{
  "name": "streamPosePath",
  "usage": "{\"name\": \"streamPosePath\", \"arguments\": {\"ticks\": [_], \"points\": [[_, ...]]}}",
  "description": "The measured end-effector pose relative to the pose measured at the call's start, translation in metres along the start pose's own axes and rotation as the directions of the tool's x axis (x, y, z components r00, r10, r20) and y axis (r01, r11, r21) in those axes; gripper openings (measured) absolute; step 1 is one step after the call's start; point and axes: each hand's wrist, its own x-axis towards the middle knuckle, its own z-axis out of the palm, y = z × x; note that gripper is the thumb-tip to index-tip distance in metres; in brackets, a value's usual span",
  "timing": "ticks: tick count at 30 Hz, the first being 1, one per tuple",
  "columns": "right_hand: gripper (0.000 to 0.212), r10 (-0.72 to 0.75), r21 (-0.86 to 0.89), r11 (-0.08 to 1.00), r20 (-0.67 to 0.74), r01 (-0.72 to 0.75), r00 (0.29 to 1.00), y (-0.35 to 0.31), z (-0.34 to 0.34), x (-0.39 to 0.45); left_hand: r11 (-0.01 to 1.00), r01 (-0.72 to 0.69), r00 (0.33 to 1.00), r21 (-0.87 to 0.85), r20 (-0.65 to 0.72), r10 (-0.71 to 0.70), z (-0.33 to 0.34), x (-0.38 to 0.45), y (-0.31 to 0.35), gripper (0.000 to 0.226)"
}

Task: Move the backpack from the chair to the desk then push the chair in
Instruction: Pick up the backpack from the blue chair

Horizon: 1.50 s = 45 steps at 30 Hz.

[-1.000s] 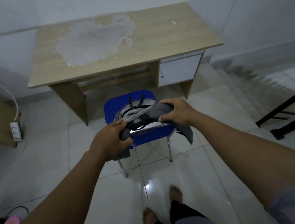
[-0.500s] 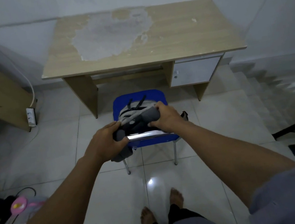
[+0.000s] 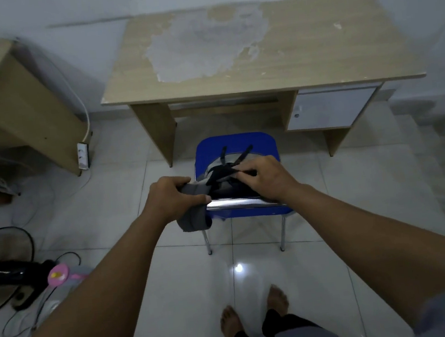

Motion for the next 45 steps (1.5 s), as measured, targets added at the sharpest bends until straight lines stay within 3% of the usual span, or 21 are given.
{"name": "streamPosePath", "arguments": {"ticks": [4, 12, 18, 20, 24, 28, 31, 33, 35, 36, 37, 38, 40, 42, 45], "points": [[0.018, 0.064, 0.006, 0.998, -0.134, -0.064, 0.989, 0.004, -0.004, 0.015, 0.999, 0.011, 1.000, 0.040, -0.029, -0.010, -0.010, 0.017, 0.011, 0.065], [0.023, 0.172, 0.046, 0.985, -0.294, -0.166, 0.940, 0.009, -0.017, 0.047, 0.946, -0.147, 0.950, 0.289, -0.226, 0.217, -0.014, 0.060, 0.042, 0.047], [0.024, 0.253, 0.081, 0.967, -0.377, -0.241, 0.891, 0.012, -0.036, 0.068, 0.920, -0.208, 0.906, 0.331, -0.290, 0.309, -0.009, 0.094, 0.063, 0.046], [0.024, 0.290, 0.087, 0.956, -0.396, -0.279, 0.871, 0.018, -0.040, 0.072, 0.919, -0.240, 0.915, 0.313, -0.244, 0.322, -0.005, 0.107, 0.069, 0.050], [0.022, 0.377, 0.117, 0.925, -0.409, -0.362, 0.831, 0.031, -0.039, 0.063, 0.875, -0.364, 0.921, 0.320, -0.020, 0.390, -0.008, 0.129, 0.069, 0.069], [0.028, 0.364, 0.112, 0.931, -0.372, -0.348, 0.854, 0.036, -0.030, 0.053, 0.875, -0.398, 0.918, 0.276, 0.117, 0.380, -0.004, 0.137, 0.058, 0.113], [0.041, 0.419, 0.194, 0.907, -0.338, -0.374, 0.842, 0.036, -0.026, 0.046, 0.850, -0.463, 0.879, 0.252, 0.256, 0.403, 0.010, 0.141, 0.047, 0.113], [0.045, 0.584, 0.353, 0.809, -0.381, -0.471, 0.717, 0.030, -0.029, 0.046, 0.828, -0.508, 0.854, 0.237, 0.266, 0.448, 0.018, 0.141, 0.042, 0.111], [0.051, 0.834, 0.524, 0.551, -0.329, -0.650, 0.442, 0.022, -0.041, 0.049, 0.805, -0.544, 0.832, 0.239, 0.278, 0.480, 0.024, 0.142, 0.039, 0.114], [0.057, 0.927, 0.581, 0.370, -0.177, -0.725, 0.332, 0.021, -0.046, 0.052, 0.801, -0.552, 0.825, 0.232, 0.293, 0.484, 0.025, 0.143, 0.039, 0.116], [0.064, 0.959, 0.629, 0.194, 0.040, -0.753, 0.281, 0.015, -0.052, 0.054, 0.803, -0.553, 0.821, 0.224, 0.311, 0.478, 0.027, 0.145, 0.040, 0.117], [0.067, 0.926, 0.650, 0.055, 0.251, -0.758, 0.282, 0.011, -0.055, 0.057, 0.805, -0.552, 0.818, 0.217, 0.329, 0.472, 0.029, 0.148, 0.039, 0.118], [0.074, 0.827, 0.600, -0.068, 0.481, -0.797, 0.292, 0.008, -0.055, 0.064, 0.797, -0.565, 0.805, 0.213, 0.356, 0.475, 0.032, 0.151, 0.037, 0.118], [0.091, 0.812, 0.541, -0.091, 0.527, -0.836, 0.252, 0.014, -0.051, 0.076, 0.779, -0.585, 0.789, 0.224, 0.378, 0.484, 0.031, 0.152, 0.034, 0.118], [0.098, 0.783, 0.490, -0.120, 0.581, -0.864, 0.221, 0.028, -0.046, 0.093, 0.788, -0.568, 0.791, 0.238, 0.422, 0.443, 0.023, 0.150, 0.033, 0.128]]}}
